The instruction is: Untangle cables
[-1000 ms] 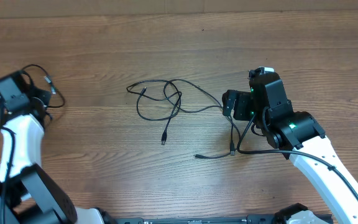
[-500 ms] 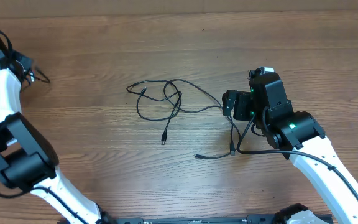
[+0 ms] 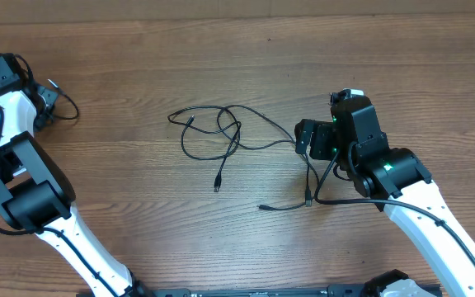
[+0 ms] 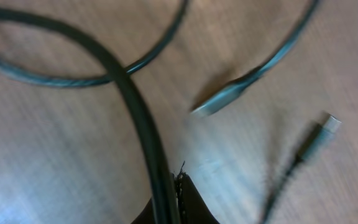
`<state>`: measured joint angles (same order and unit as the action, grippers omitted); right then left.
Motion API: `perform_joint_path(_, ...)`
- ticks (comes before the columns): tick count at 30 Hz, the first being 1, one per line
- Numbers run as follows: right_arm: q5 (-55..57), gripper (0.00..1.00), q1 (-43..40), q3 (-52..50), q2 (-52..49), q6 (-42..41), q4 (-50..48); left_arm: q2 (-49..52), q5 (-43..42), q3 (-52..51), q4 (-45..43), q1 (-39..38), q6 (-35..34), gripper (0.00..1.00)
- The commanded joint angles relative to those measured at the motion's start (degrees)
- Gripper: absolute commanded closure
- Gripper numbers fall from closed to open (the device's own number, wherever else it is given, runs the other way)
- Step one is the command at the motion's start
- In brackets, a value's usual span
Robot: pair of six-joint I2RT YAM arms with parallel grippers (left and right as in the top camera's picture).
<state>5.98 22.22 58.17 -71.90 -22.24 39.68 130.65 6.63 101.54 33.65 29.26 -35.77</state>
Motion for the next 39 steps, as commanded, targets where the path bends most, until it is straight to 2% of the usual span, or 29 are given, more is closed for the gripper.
perform_joint_path(1,0.44,0.0,-0.13,0.31,0.09,0.22,-0.33,-0.04,5.27,1.33,2.58,1.16,-6.1,0.96)
perform_joint_path(4,0.44,0.0,-0.13,0.31,0.09,0.22,-0.33,-0.04,0.7,1.66,2.49,2.29,-6.45,0.93)
perform_joint_path(5,0.44,0.0,-0.13,0.31,0.09,0.22,-0.33,-0.04,-2.38,2.21,2.47,2.73,-6.47,0.88)
perform_joint_path(7,0.44,0.0,-0.13,0.31,0.09,0.22,-0.33,-0.04,-7.04,3.19,2.29,3.43,-6.49,0.67)
perform_joint_path(9,0.44,0.0,-0.13,0.31,0.09,0.22,-0.33,-0.04,-13.46,5.01,2.58,4.09,-5.73,0.59)
perform_joint_path(10,0.42,0.0,-0.13,0.31,0.09,0.22,-0.33,-0.07,-16.09,5.88,2.93,4.2,-4.94,0.47)
perform_joint_path(11,0.44,0.0,-0.13,0.31,0.09,0.22,-0.33,-0.15,-18.88,7.32,3.87,4.37,-4.2,0.21)
perform_joint_path(12,0.44,0.0,-0.13,0.31,0.09,0.22,-0.33,-0.2,-20.7,9.62,5.79,4.48,-3.82,0.0)
perform_joint_path(18,0.44,0.0,-0.13,0.31,0.09,0.22,-0.33,-0.28,-21.0,22.71,17.05,4.17,-0.26,0.0)
perform_joint_path(20,0.44,0.0,-0.13,0.31,0.09,0.22,-0.33,-0.28,-19.54,27.41,23.71,4.13,-0.74,0.0)
perform_joint_path(22,0.42,0.0,-0.13,0.31,0.09,0.22,-0.33,-0.28,-16.7,29.66,30.23,4.13,-3.78,0.0)
perform_joint_path(23,0.42,0.0,-0.13,0.31,0.09,0.22,-0.33,-0.28,-13.53,30.1,35.98,4.13,-7.41,0.0)
perform_joint_path(25,0.44,0.0,-0.13,0.31,0.09,0.22,-0.33,-0.24,-11.52,29.94,42.05,4.15,-12.0,0.0)
perform_joint_path(28,0.42,0.0,-0.13,0.31,0.09,0.22,-0.33,-0.13,-13.55,27.8,48.81,3.96,-16.96,0.0)
perform_joint_path(30,0.44,0.0,-0.13,0.31,0.09,0.22,-0.33,-0.13,-17.29,24.5,50.12,2.82,-17.0,0.01)
perform_joint_path(32,0.44,0.0,-0.13,0.31,0.09,0.22,-0.33,-0.13,-18.21,21.53,49.83,1.64,-17.03,0.1)
perform_joint_path(33,0.44,0.0,-0.13,0.31,0.09,0.22,-0.33,-0.13,-17.84,20.17,49.11,1.11,-17.0,0.2)
perform_joint_path(34,0.44,0.0,-0.13,0.31,0.09,0.22,-0.33,-0.13,-16.17,17.86,47.01,0.2,-17.07,0.26)
perform_joint_path(39,0.42,0.0,-0.13,0.31,0.09,0.22,-0.33,-0.13,-10.01,10.58,37.24,-2.12,-17.2,0.25)
